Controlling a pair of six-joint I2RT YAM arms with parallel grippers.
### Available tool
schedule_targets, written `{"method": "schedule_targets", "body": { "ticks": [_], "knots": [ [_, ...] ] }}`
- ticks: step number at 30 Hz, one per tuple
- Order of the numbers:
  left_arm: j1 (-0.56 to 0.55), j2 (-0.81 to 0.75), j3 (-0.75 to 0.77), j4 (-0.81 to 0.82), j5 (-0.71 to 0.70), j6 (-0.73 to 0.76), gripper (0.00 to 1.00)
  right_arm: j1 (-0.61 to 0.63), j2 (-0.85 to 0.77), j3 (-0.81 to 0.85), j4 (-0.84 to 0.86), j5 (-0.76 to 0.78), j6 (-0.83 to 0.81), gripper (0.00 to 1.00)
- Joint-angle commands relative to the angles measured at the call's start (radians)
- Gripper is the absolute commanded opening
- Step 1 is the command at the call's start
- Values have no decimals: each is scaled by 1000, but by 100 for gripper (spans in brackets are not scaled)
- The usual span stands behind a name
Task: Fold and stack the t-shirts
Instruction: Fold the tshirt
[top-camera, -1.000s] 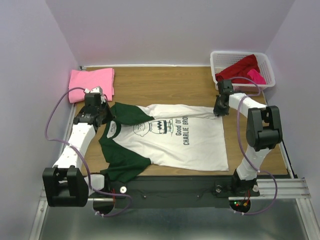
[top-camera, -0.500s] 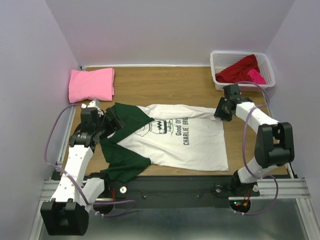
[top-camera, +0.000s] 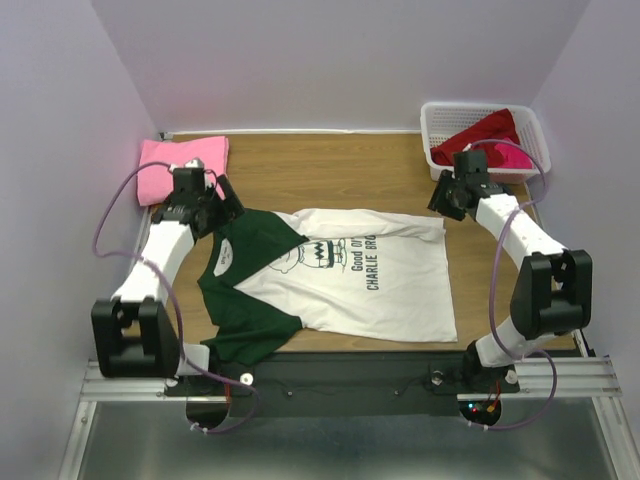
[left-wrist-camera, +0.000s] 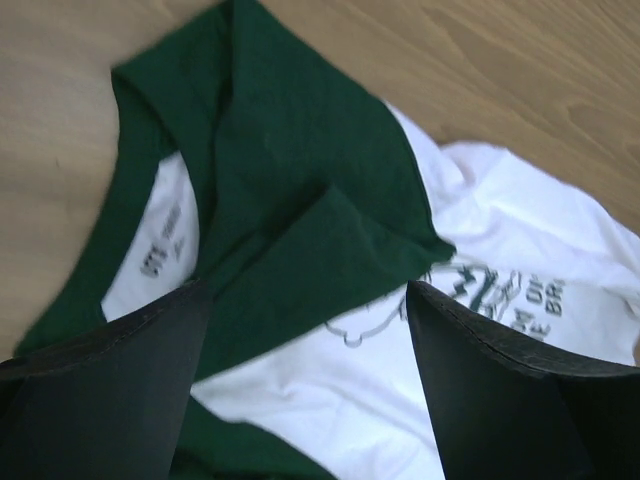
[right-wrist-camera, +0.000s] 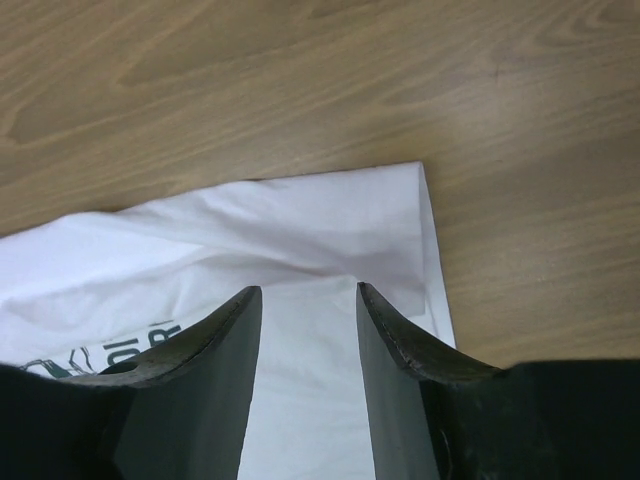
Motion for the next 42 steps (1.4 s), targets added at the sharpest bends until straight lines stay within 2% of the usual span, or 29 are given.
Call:
{"method": "schedule_targets", "body": {
  "ticks": [1,9,18,23,31,35,42],
  "knots": [
    [4,172,122,41,-103,67,91,-5,61,61,44,-30,-21,49],
    [4,458,229,78,-125,70,75,-6,126,64,45,-44,-52,48],
    [-17,585,304,76,-123,66,54,-6,137,40,50,-32,-64,48],
    [-20,597,298,78,-121,58,45,-6,129,23,54,-17,-67,48],
    [-28,595,272,88,-126,59,25,-6,122,12,57,-15,-63,48],
    [-29,591,268,87,-126,62,1,-5,115,6,57,-6,-64,48],
    [-31,436,231,45,-167,40,0,-5,103,9,56,33,-75,48]
  ]
}}
